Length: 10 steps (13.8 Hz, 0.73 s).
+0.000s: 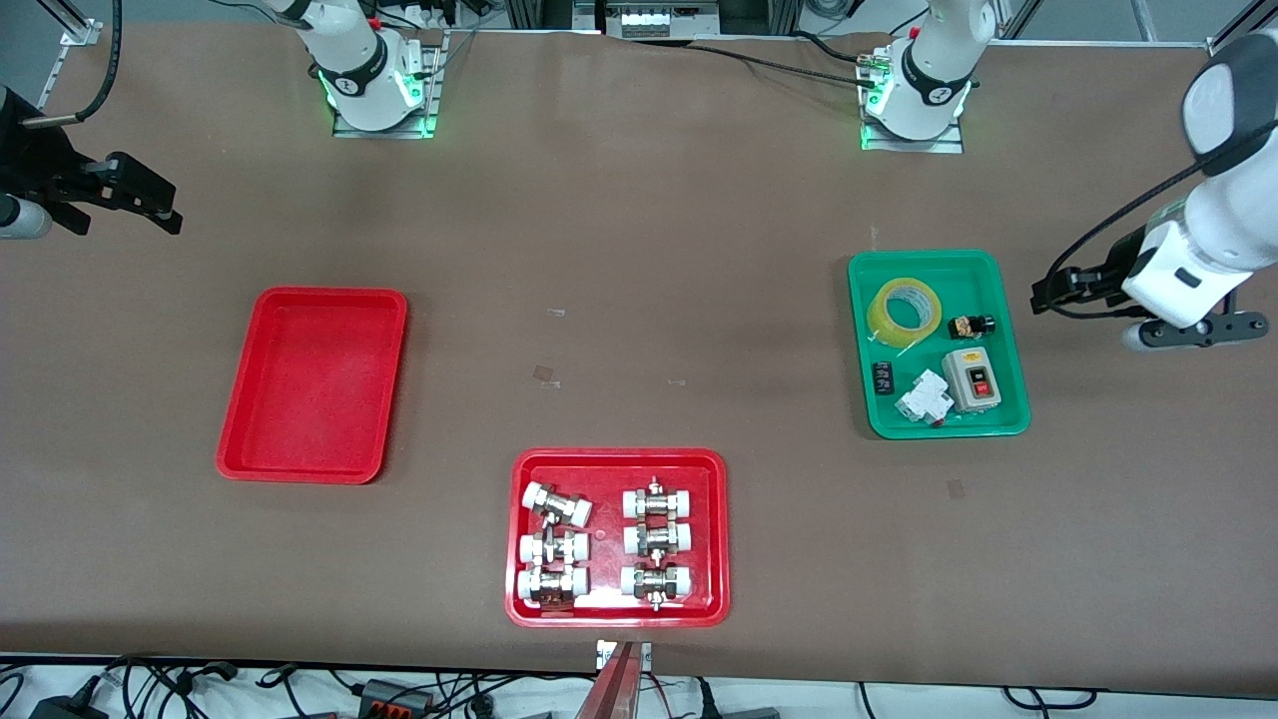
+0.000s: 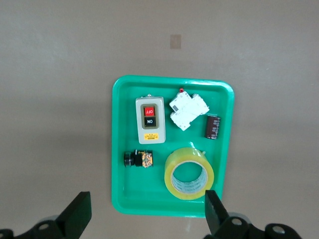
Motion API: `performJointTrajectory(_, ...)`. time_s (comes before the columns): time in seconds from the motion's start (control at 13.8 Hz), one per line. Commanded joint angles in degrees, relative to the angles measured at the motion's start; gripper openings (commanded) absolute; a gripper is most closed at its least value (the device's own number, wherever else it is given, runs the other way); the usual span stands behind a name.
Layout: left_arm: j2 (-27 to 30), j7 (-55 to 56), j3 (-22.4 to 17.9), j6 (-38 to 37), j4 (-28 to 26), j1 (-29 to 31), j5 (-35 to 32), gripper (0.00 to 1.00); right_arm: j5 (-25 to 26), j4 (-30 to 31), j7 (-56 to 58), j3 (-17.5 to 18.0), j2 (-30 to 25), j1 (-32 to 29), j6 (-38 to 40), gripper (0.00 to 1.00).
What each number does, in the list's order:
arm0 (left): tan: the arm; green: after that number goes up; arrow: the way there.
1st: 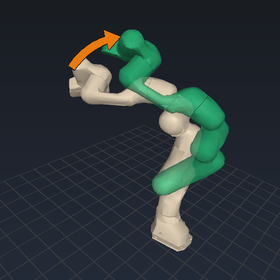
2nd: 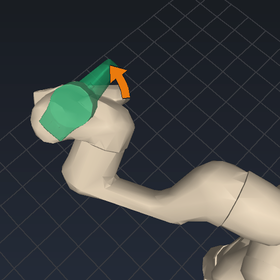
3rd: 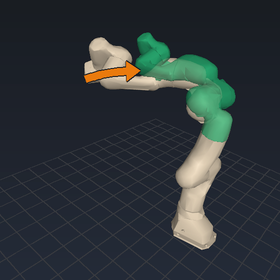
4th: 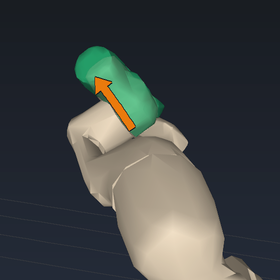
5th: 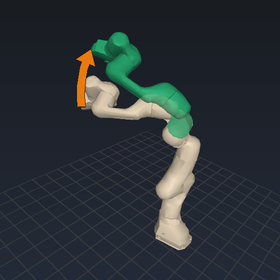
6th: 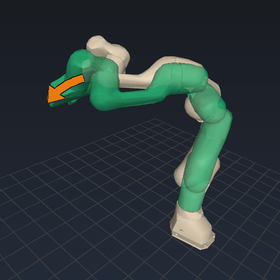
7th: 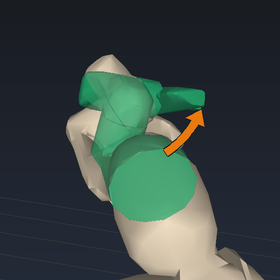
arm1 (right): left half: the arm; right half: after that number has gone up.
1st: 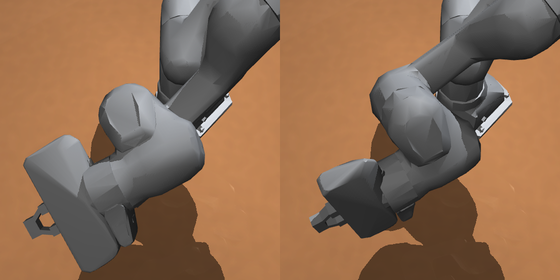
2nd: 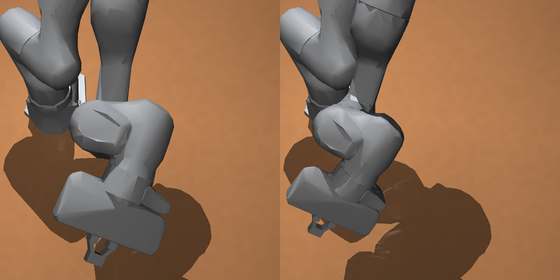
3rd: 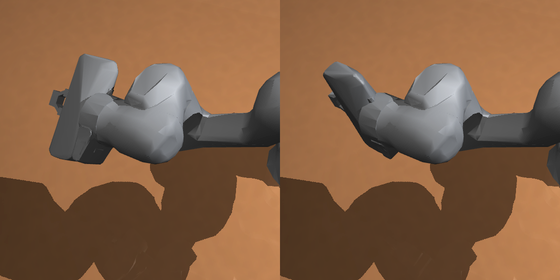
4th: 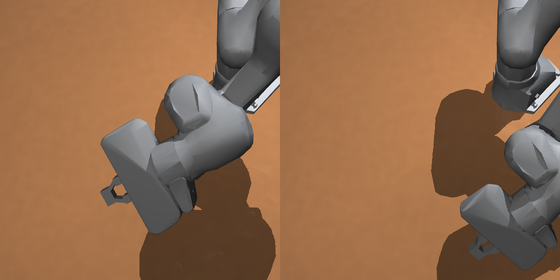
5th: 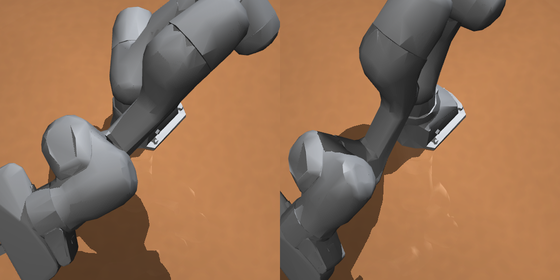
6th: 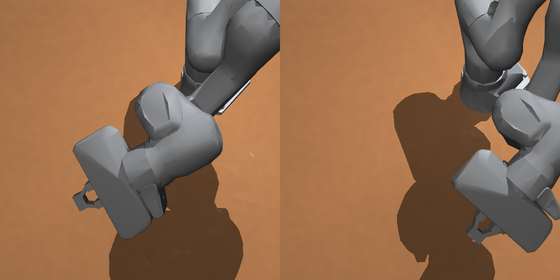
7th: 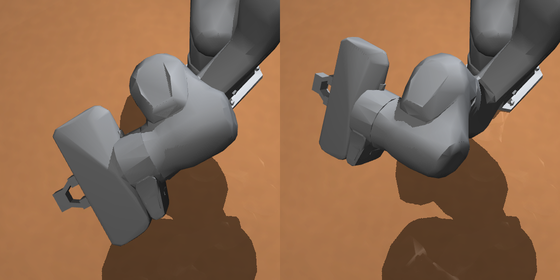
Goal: Left arm passes tape to right arm into tray
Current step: 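Move the left gripper down over the yellow tape roll in the green tray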
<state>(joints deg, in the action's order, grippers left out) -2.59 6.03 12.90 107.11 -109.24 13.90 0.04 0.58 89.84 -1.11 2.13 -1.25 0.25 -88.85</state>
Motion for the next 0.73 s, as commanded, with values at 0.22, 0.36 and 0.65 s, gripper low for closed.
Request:
performJointTrajectory(0.22,5.23,0.81,2.73,17.15,-21.43,0.17,0.66,1.0,0.12,-0.02,-0.3,0.24,-0.77,-0.16,0.69,1.0)
performJointTrajectory(0.36,4.44,1.79,3.71,22.15,-25.39,0.25,0.58,1.0,0.21,-0.02,-0.3,0.24,-0.86,-0.16,0.78,1.0)
performJointTrajectory(0.65,-0.56,3.9,4.07,28.42,-28.4,-0.01,0.66,1.0,0.3,-0.11,-0.38,0.24,-0.86,-0.16,1.13,1.0)
